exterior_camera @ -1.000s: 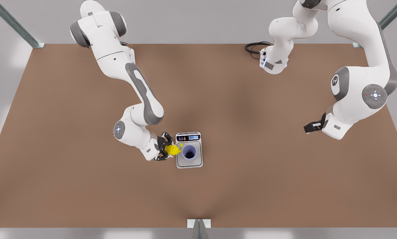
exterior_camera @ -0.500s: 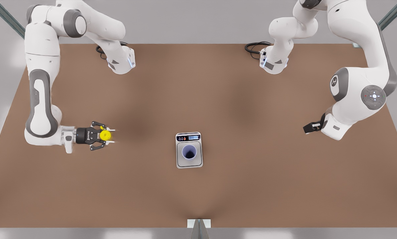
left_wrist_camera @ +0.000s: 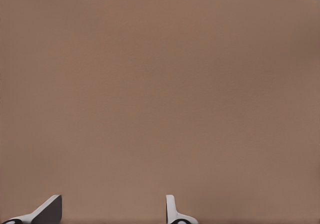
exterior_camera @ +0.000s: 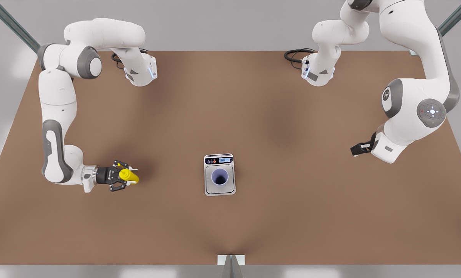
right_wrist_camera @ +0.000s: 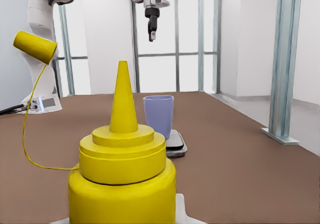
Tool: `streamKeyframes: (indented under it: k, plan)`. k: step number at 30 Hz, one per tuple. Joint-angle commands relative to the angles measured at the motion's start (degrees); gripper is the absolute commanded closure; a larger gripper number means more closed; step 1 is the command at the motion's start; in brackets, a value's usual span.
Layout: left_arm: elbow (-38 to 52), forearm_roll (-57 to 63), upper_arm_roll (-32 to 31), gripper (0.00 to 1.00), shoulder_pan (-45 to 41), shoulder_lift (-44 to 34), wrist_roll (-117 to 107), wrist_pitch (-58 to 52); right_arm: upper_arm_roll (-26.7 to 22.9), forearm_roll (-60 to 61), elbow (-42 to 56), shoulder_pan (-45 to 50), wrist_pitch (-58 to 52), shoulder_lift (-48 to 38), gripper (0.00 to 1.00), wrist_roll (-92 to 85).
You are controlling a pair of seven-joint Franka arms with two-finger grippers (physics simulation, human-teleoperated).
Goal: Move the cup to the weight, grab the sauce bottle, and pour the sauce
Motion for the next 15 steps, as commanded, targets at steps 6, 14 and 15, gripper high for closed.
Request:
streamKeyframes:
  k: [6, 14, 15]
  plan:
    - [0.0, -0.1, 0.0, 0.0, 0.0, 0.0, 0.0, 0.0, -0.1, 0.7, 0.1, 0.2, -0.7, 1.2, 0.45, 0.0]
    - [0.0, -0.1, 0.0, 0.0, 0.0, 0.1, 0.0, 0.1, -0.1, 0.6, 0.3, 0.3, -0.1, 2.3, 0.34, -0.2]
    - [0.0, -0.1, 0.0, 0.0, 0.0, 0.1, 0.0, 0.1, -0.1, 0.6, 0.3, 0.3, 0.0, 2.3, 0.23, 0.0]
